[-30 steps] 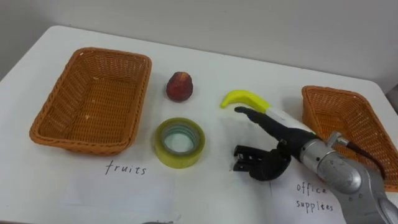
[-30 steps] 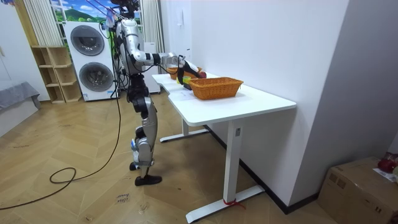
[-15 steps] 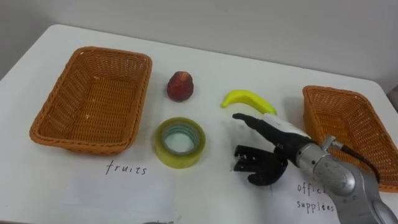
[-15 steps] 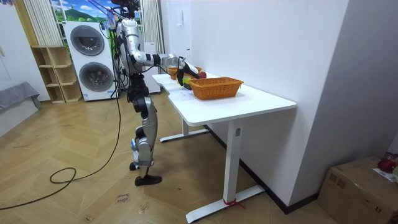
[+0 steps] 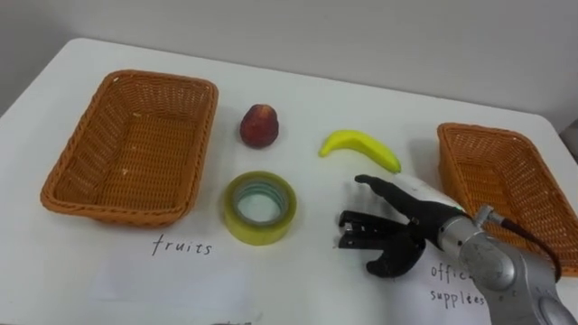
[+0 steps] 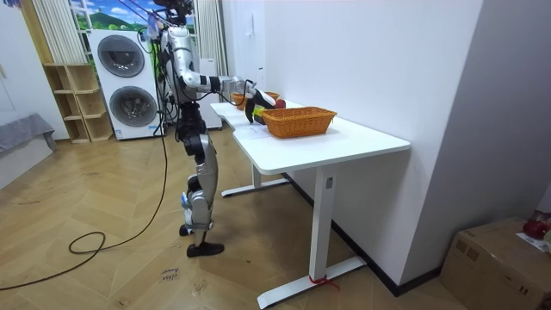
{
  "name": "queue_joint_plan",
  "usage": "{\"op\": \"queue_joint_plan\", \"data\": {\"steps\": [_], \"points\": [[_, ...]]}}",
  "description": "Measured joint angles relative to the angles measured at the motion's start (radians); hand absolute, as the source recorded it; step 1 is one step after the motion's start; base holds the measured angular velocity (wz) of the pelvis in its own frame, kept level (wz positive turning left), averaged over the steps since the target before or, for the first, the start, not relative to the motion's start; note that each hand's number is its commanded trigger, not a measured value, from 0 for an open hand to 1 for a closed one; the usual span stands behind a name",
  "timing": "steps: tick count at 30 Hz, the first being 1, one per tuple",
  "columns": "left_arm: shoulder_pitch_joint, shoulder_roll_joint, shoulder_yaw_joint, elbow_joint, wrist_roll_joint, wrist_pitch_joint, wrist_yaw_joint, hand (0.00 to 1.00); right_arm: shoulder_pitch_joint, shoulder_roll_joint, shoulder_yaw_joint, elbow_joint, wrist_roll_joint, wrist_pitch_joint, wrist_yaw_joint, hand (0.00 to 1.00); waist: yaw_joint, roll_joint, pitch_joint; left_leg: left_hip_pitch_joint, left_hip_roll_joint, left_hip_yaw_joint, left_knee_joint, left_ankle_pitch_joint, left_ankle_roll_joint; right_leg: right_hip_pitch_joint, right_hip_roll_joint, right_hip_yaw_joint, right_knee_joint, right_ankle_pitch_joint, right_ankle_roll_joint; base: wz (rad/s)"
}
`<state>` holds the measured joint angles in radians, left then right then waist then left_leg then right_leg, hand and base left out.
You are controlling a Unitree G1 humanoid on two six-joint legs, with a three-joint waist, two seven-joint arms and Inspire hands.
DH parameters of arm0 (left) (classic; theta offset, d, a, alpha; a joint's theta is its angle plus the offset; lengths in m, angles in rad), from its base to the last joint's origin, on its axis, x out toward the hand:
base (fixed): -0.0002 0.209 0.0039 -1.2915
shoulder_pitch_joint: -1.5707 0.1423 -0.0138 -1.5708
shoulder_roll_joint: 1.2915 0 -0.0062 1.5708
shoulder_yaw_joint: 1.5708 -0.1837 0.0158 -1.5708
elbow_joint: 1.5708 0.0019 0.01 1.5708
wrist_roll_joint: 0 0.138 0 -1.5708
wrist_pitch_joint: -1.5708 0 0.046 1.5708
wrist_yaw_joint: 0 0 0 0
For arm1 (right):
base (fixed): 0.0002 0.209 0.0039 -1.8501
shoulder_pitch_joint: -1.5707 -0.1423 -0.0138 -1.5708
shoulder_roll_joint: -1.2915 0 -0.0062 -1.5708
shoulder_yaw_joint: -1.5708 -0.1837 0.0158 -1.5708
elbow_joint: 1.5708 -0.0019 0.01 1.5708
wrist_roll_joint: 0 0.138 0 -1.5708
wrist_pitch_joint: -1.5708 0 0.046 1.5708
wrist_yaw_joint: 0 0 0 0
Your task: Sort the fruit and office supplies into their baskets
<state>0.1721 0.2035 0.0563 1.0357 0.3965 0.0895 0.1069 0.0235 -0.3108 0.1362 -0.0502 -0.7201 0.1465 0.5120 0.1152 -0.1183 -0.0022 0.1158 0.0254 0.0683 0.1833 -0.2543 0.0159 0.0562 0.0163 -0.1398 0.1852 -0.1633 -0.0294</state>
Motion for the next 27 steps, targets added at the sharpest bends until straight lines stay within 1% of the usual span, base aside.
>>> {"op": "queue_joint_plan", "data": {"steps": [2,5,8,12,16,19,21,27], "points": [[0.001,0.000,-0.001,-0.004,-0.001,0.001,0.003,0.00,0.000,0.005,0.000,0.004,0.000,0.008,-0.004,0.00,-0.001,0.001,0.0004,0.000,0.000,0.000,0.001,0.000,0.000,0.000,-0.002,0.000,0.000,0.000,0.000,0.00],[0.001,-0.001,-0.001,-0.007,-0.001,0.008,0.014,0.00,0.001,0.007,0.000,0.005,0.000,0.010,-0.007,0.00,-0.001,0.000,0.0005,-0.001,0.000,0.000,0.001,0.000,0.000,-0.001,-0.002,0.000,0.001,0.000,0.000,0.00],[0.003,-0.001,-0.002,-0.015,-0.004,0.014,0.020,0.00,0.001,0.018,0.000,0.003,-0.013,0.020,-0.007,0.00,0.000,0.000,0.0006,-0.001,0.000,0.000,-0.005,0.000,0.000,-0.002,0.003,0.000,0.002,0.000,-0.001,0.00],[0.015,-0.001,-0.005,-0.036,-0.013,0.013,0.021,0.00,0.000,0.034,-0.001,0.001,-0.028,0.020,-0.013,0.00,-0.002,-0.001,0.0010,0.001,0.000,0.000,-0.012,0.000,0.000,-0.001,0.004,0.000,0.001,0.002,0.000,0.00],[0.016,-0.001,-0.041,-0.038,-0.013,0.013,0.035,0.00,0.001,0.034,0.000,0.007,-0.028,0.017,-0.035,0.00,-0.001,-0.001,0.0013,0.003,-0.001,0.000,-0.009,0.001,0.001,0.000,0.004,0.002,0.000,0.003,0.001,0.00],[0.015,-0.002,-0.043,-0.038,-0.013,0.012,0.037,0.00,0.001,0.035,0.000,0.014,-0.027,0.016,-0.048,0.00,-0.002,0.000,0.0021,0.007,-0.001,0.001,-0.009,0.001,0.002,0.004,0.003,0.003,-0.002,0.003,0.002,0.00],[0.016,-0.002,-0.043,-0.038,-0.013,0.012,0.038,0.00,0.001,0.036,0.000,0.025,-0.027,0.015,-0.054,0.00,-0.002,0.001,0.0040,0.017,-0.001,0.001,-0.013,0.001,0.002,0.013,0.003,0.003,-0.003,0.003,0.002,0.00],[0.015,-0.002,-0.062,-0.039,-0.011,0.014,0.041,0.00,0.002,0.036,0.021,0.024,-0.027,0.023,-0.051,0.00,0.001,0.002,0.0047,0.017,0.001,0.001,-0.020,0.001,0.002,0.013,0.005,-0.001,-0.002,0.004,0.001,0.00]]}}
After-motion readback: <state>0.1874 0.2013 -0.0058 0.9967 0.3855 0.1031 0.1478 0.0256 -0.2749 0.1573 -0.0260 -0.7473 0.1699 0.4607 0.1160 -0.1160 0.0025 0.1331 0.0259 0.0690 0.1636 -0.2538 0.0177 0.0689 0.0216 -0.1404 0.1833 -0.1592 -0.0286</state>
